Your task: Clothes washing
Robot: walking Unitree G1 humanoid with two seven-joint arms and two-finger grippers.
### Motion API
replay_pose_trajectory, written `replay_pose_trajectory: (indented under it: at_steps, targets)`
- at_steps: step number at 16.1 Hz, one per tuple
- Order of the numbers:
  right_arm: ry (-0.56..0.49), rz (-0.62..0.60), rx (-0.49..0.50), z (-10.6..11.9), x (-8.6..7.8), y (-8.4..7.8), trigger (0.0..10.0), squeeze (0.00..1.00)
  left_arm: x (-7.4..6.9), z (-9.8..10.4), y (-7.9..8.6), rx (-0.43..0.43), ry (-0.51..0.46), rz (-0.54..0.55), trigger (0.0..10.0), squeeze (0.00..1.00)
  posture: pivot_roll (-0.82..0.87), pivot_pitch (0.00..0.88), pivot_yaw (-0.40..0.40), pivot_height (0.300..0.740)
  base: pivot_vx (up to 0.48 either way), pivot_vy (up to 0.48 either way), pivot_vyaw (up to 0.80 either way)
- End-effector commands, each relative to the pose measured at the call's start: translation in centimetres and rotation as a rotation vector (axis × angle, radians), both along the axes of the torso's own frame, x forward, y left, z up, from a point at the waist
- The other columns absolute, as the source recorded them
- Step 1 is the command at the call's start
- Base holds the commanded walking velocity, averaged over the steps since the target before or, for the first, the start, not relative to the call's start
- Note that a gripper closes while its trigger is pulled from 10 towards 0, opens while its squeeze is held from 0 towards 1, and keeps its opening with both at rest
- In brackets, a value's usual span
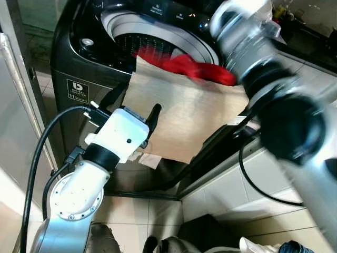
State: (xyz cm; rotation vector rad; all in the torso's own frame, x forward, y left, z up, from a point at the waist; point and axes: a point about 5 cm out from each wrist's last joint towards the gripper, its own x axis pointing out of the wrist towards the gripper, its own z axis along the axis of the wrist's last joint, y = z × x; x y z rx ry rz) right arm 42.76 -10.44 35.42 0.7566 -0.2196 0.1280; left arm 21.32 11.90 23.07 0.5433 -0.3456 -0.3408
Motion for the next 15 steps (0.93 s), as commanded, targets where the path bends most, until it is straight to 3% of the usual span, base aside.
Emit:
replay_pose_trajectory:
  at_steps: [1,2,4,5,7,8,9,10,11,12,13,15]
  targets:
    - [-0.006,-0.084,0.036,0.5,0.0,-2.2,10.0,1.0,0.2,-0.4,-0.5,-0.021,0.018,-0.018,10.0,0.0,0.33,0.064,-0.298,0.74,0.0,0.0,0.0]
    - [-0.041,-0.107,-0.094,0.9,-0.1,-2.0,10.0,0.0,0.5,-0.9,-0.3,-0.037,0.037,-0.001,10.0,0.0,0.33,0.052,-0.299,0.74,0.0,0.0,0.0]
    - [-0.188,-0.167,-0.359,1.3,-0.5,-1.8,10.0,0.0,1.5,-2.1,0.0,-0.095,0.082,0.025,10.0,0.0,0.3,0.007,-0.287,0.74,0.0,0.0,0.0]
    - [-0.248,-0.195,-0.424,1.1,-0.7,-2.1,10.0,0.0,1.9,-2.3,0.1,-0.121,0.094,0.034,10.0,0.0,0.28,0.0,-0.282,0.74,0.0,0.0,0.0]
    - [-0.324,-0.272,-0.669,-2.2,-1.1,-2.5,10.0,0.0,3.2,-3.2,0.0,-0.189,0.125,0.053,10.0,0.0,0.21,0.0,-0.244,0.74,0.0,0.0,0.0]
    - [-0.324,-0.275,-0.705,-2.9,-1.1,-2.5,10.0,0.0,3.4,-3.4,0.0,-0.204,0.131,0.052,10.0,0.0,0.21,0.0,-0.244,0.74,0.0,0.0,0.0]
    - [-0.248,-0.239,-0.734,-8.8,-1.7,-2.9,10.0,0.0,4.2,-4.5,-0.2,-0.218,0.173,0.047,10.0,0.0,0.16,0.0,-0.207,0.74,0.0,0.0,0.0]
    - [-0.223,-0.234,-0.775,-13.4,-3.3,-3.4,10.0,0.0,4.7,-5.3,-0.3,-0.229,0.205,0.043,10.0,0.0,0.13,0.0,-0.18,0.74,0.0,0.0,0.0]
    - [-0.169,-0.266,-0.734,-16.5,-5.0,-4.5,10.0,0.0,5.1,-5.6,-0.3,-0.25,0.221,0.037,10.0,0.0,0.09,0.0,-0.145,0.74,0.0,0.0,0.0]
    - [-0.173,-0.296,-0.744,-17.9,-6.6,-5.1,10.0,0.0,5.5,-5.7,-0.3,-0.255,0.227,0.028,10.0,0.0,0.05,0.0,-0.105,0.74,0.0,0.0,0.0]
    - [-0.197,-0.302,-0.769,-18.2,-7.3,-5.0,10.0,0.0,5.7,-5.7,-0.4,-0.253,0.23,0.019,10.0,0.0,0.03,0.0,-0.084,0.74,0.0,0.0,0.0]
    - [-0.298,-0.337,-0.782,-18.0,-10.6,-4.5,10.0,0.0,6.4,-5.5,-0.5,-0.251,0.205,-0.01,10.0,0.0,-0.02,0.0,-0.035,0.74,0.0,0.0,0.0]
